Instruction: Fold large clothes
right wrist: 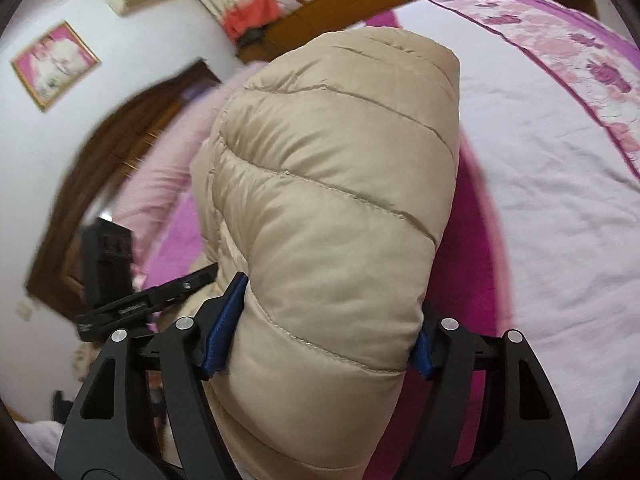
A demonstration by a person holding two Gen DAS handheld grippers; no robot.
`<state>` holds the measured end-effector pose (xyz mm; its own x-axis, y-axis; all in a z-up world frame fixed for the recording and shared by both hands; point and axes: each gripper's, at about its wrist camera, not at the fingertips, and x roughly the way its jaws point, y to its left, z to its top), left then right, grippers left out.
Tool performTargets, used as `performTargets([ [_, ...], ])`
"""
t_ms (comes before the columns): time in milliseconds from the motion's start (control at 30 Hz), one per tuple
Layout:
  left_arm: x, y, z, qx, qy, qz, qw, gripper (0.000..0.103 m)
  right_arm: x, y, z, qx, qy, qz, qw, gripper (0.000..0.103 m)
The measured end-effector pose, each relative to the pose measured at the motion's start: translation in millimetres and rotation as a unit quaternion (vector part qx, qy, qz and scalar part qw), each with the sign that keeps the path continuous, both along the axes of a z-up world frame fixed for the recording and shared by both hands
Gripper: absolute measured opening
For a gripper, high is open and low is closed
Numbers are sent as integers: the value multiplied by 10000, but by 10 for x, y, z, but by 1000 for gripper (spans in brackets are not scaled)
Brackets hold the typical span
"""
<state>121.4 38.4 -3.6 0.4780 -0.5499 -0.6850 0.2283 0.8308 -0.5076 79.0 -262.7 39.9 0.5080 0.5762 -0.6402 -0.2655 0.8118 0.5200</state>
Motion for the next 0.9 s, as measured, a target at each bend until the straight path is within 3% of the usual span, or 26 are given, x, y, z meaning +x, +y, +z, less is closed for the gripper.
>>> performTargets([
  [67,-9,-56,-163,305,172,122,9993,52,40,31,-190,-108,280,-72,9995,75],
  [133,-69,-46,-234,561,220,288,9978,63,4,76,-349,-152,455,-155,9987,78],
  [233,-152,38,-242,864,227,541,9945,68,-42,179,-314,-314,286,-118,9990,81],
  [367,-289,145,-327,1069,328,852,9901,72,17,451,-337,-660,179,-26,9977,89],
  [533,-335,330,-459,1037,577,1116,9866,75,53,639,-446,-953,15,-5,9954,92],
  [667,-398,266,-309,1126,366,1109,9868,75,56,578,-395,-900,4,-113,9959,92],
  [767,-669,203,-48,1197,50,1116,9865,75,-85,480,-278,-909,-117,-256,9955,92],
  [833,-873,200,79,1297,-149,1122,9851,85,-182,449,-175,-964,-257,-310,9945,92],
  [900,-1061,154,241,1384,-390,1123,9832,88,-331,413,-92,-1016,-373,-363,9935,98],
])
